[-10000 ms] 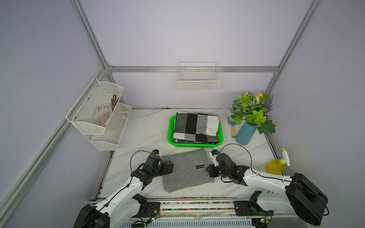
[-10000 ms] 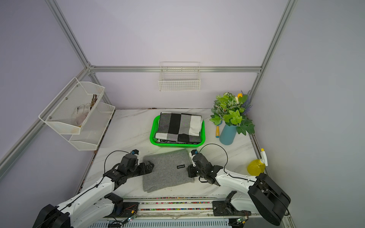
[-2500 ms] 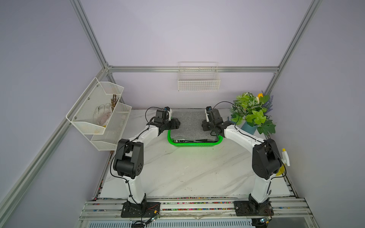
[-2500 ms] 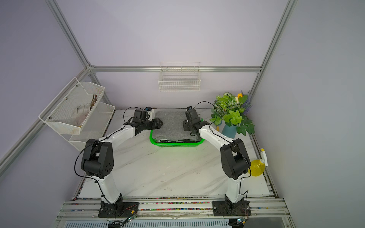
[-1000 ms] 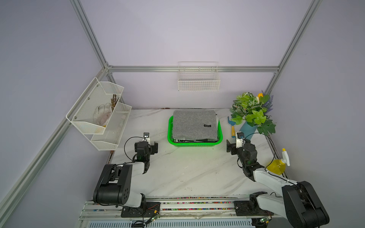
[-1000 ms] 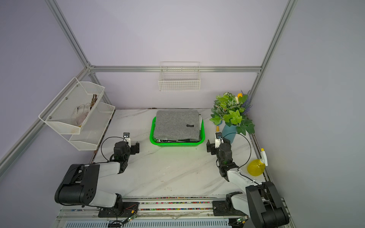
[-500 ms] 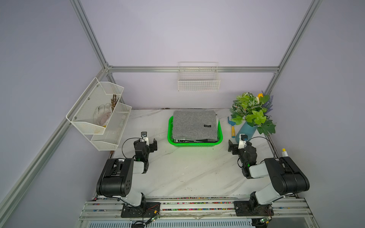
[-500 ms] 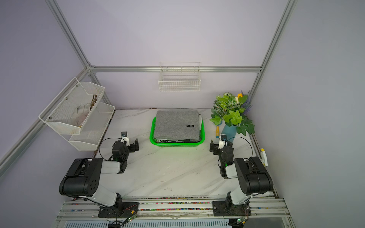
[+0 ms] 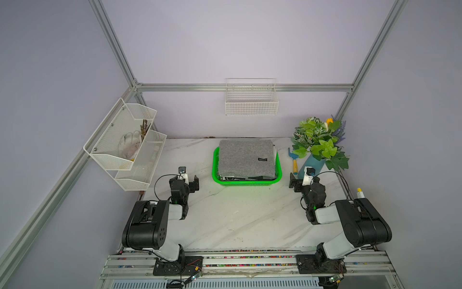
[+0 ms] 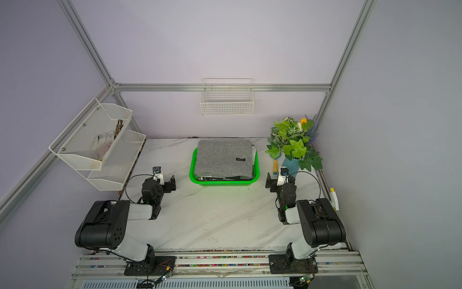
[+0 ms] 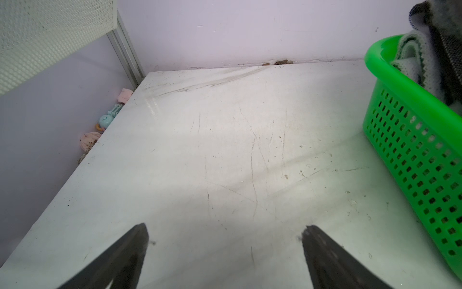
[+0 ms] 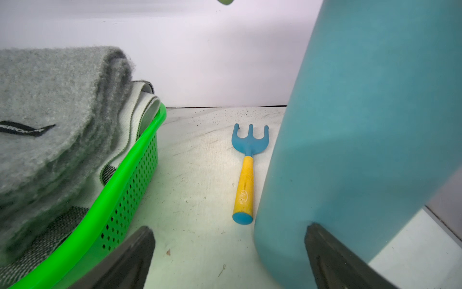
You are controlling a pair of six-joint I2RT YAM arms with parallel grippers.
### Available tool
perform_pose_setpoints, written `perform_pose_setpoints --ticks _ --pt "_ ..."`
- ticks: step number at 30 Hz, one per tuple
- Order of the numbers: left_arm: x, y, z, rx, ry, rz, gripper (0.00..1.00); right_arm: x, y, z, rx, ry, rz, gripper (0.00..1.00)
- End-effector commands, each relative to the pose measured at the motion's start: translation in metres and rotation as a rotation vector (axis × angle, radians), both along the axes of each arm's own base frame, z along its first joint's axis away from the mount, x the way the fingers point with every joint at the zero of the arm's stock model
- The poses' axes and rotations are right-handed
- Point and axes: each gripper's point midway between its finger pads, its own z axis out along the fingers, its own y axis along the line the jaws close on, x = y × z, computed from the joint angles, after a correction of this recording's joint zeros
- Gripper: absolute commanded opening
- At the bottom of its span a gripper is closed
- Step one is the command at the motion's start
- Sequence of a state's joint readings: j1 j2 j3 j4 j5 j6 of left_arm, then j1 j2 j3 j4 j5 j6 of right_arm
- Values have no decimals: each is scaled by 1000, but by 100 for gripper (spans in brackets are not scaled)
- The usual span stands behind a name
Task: Put the folded scarf in the basket
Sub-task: Reset both arms
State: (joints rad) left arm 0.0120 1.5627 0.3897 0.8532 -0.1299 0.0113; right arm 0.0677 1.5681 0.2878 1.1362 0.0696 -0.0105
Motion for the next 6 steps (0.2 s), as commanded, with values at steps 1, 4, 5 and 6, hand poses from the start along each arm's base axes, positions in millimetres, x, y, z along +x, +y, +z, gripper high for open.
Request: perform_pose_setpoints --ticks 1,4,5,6 --pt "3 0 12 -15 -53 -2 100 3 -3 7 11 -28 -14 100" --pt "3 0 12 -14 -53 -6 100 3 -4 6 11 -23 -21 100" --pt "4 0 13 -14 -55 -6 100 2 -5 7 11 -27 -23 100" --pt "4 0 13 -14 -53 -6 100 2 -5 8 11 -30 -24 100"
